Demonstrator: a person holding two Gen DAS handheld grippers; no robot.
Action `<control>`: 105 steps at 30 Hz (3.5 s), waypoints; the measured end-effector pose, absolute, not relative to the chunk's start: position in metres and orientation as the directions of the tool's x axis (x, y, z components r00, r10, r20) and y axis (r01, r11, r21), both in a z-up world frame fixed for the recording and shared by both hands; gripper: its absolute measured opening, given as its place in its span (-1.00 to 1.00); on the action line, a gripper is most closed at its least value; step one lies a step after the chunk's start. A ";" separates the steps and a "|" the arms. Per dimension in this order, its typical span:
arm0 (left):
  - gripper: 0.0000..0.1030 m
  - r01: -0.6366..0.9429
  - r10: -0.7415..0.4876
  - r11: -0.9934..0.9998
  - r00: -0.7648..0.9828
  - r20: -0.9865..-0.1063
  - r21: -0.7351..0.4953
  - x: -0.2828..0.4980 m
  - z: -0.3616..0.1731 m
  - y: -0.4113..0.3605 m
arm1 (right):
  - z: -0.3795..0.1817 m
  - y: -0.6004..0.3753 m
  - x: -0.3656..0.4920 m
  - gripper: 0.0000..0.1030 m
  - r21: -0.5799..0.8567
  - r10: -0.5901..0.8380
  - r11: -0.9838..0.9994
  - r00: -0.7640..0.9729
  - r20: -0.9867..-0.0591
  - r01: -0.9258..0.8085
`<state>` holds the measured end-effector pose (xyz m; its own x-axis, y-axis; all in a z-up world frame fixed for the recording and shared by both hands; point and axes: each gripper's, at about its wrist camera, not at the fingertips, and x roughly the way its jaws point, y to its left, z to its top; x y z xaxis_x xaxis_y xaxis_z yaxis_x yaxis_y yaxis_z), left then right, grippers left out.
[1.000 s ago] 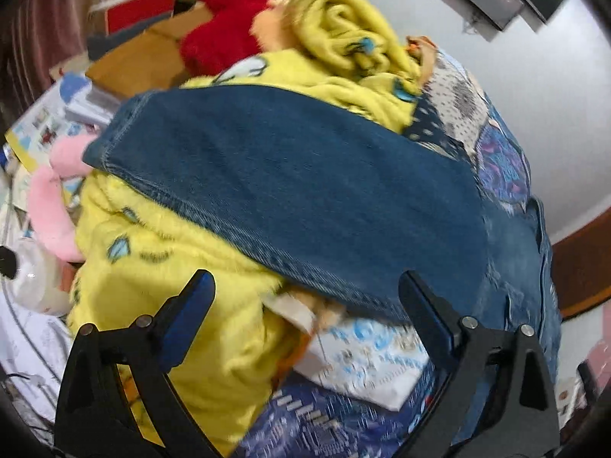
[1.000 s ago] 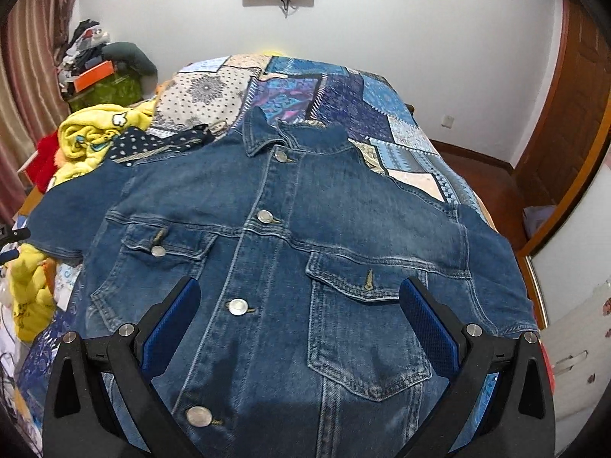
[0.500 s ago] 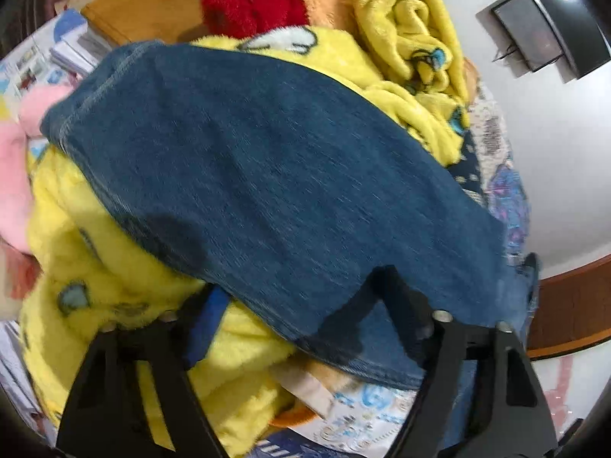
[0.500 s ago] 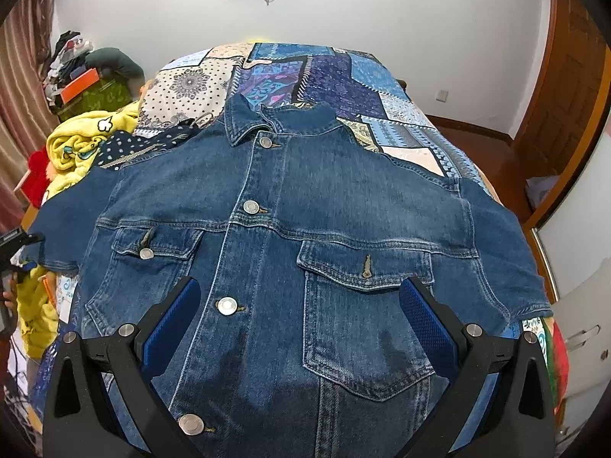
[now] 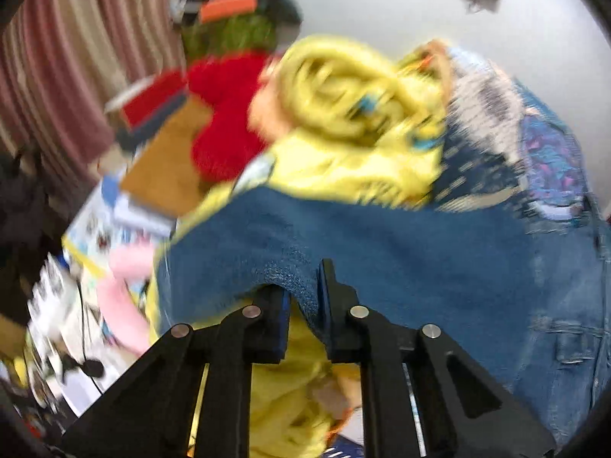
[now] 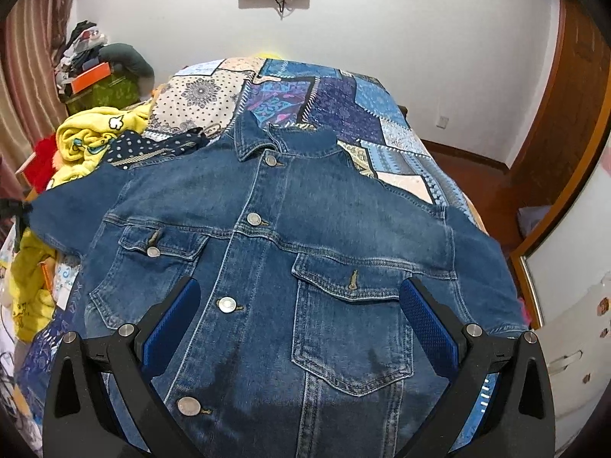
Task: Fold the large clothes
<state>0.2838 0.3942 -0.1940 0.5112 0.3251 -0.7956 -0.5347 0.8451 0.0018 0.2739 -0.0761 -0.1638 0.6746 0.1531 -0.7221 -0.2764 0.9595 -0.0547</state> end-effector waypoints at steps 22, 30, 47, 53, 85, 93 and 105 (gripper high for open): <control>-0.85 0.032 0.018 0.998 0.651 -0.759 0.051 0.408 -0.171 0.069 | -0.152 -0.143 0.259 1.00 0.022 0.178 0.973 0.695 -0.696 -0.228; -0.81 0.120 -0.021 0.992 0.517 -0.856 0.049 0.396 -0.244 0.017 | -0.161 -0.167 0.262 1.00 0.112 0.214 0.975 0.669 -0.712 -0.192; 0.27 -0.021 -0.217 0.963 0.538 -0.815 -0.270 0.369 -0.209 0.113 | -0.171 -0.173 0.269 1.00 0.139 0.221 0.975 0.648 -0.729 -0.175; 0.27 -0.139 -0.335 0.871 0.534 -0.777 -0.471 0.383 -0.227 0.171 | -0.174 -0.167 0.272 1.00 0.120 0.210 0.976 0.645 -0.735 -0.181; -0.83 0.073 -0.132 0.989 0.804 -0.579 -0.125 0.440 -0.080 -0.006 | -0.166 -0.232 0.273 1.00 0.126 0.153 0.988 0.688 -0.709 -0.091; -0.84 0.225 -0.244 0.967 0.684 -0.687 -0.120 0.461 -0.138 -0.109 | -0.169 -0.272 0.268 1.00 0.120 0.094 0.993 0.689 -0.718 -0.011; -0.43 0.410 -0.274 0.908 0.416 -0.867 -0.090 0.451 -0.230 -0.172 | -0.194 -0.301 0.276 1.00 0.097 0.033 0.993 0.639 -0.768 0.065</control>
